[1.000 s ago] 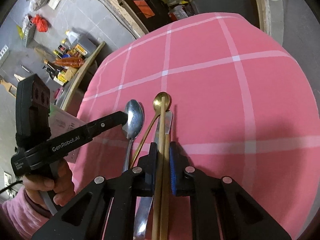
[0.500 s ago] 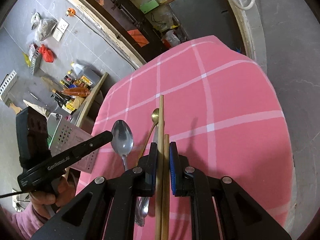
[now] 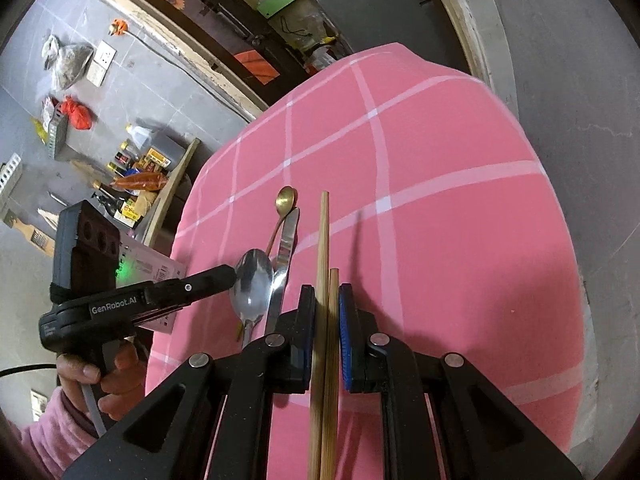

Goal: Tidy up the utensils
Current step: 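Lift and carry the chopsticks with the right tool while the left tool carries the spoon to the basket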

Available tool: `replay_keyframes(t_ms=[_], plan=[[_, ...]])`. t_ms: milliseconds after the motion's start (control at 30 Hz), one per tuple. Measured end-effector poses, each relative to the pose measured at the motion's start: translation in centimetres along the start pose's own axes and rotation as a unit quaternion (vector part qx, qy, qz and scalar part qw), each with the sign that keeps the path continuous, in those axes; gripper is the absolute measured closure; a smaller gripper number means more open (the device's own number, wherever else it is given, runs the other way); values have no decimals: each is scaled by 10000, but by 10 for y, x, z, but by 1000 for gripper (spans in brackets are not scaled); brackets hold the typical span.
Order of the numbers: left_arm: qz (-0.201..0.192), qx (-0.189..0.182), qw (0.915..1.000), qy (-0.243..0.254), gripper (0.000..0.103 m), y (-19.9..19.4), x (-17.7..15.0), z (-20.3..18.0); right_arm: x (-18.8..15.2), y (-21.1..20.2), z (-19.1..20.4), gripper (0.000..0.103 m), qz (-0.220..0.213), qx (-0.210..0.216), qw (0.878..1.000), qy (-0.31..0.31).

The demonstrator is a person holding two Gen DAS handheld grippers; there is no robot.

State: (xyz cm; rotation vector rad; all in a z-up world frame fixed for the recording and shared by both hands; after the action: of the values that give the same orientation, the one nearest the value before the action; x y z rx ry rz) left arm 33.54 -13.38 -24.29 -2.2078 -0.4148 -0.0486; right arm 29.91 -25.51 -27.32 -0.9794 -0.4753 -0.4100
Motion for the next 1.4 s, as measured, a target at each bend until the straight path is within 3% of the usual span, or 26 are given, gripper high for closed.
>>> replay_keyframes(t_ms=[233, 433, 633, 900, 1400], plan=[[250, 207, 9992, 238, 99, 18, -11, -4, -1, 2, 1, 93, -2, 37, 10000, -15], [16, 371, 9988, 318, 100, 14, -10, -6, 0, -2, 2, 93, -51, -13, 9999, -104], [-595, 305, 9961, 569, 100, -28, -11, -24, 14, -23, 16, 93, -329, -20, 9991, -259], [-1442, 388, 9863, 700, 100, -98, -11, -52, 40, -68, 49, 93, -823, -85, 9957, -413], [-2481, 310, 9661, 647, 100, -225, 2, -40, 85, -134, 139, 93, -1551, -364, 9816, -1050]])
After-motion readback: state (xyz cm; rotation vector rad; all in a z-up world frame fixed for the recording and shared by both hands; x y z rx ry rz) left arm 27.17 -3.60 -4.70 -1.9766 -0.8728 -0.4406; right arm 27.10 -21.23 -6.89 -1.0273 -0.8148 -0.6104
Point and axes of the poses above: each gripper's, at about its wrist camera, not at the fingertips, and y roughly the way its jaws point, z to its left, x to its top, the point moved 9 cm from there along y, roughly the way its jaws point, and after that the axes turned 14 degrees about -y, right-handed, at the moved point
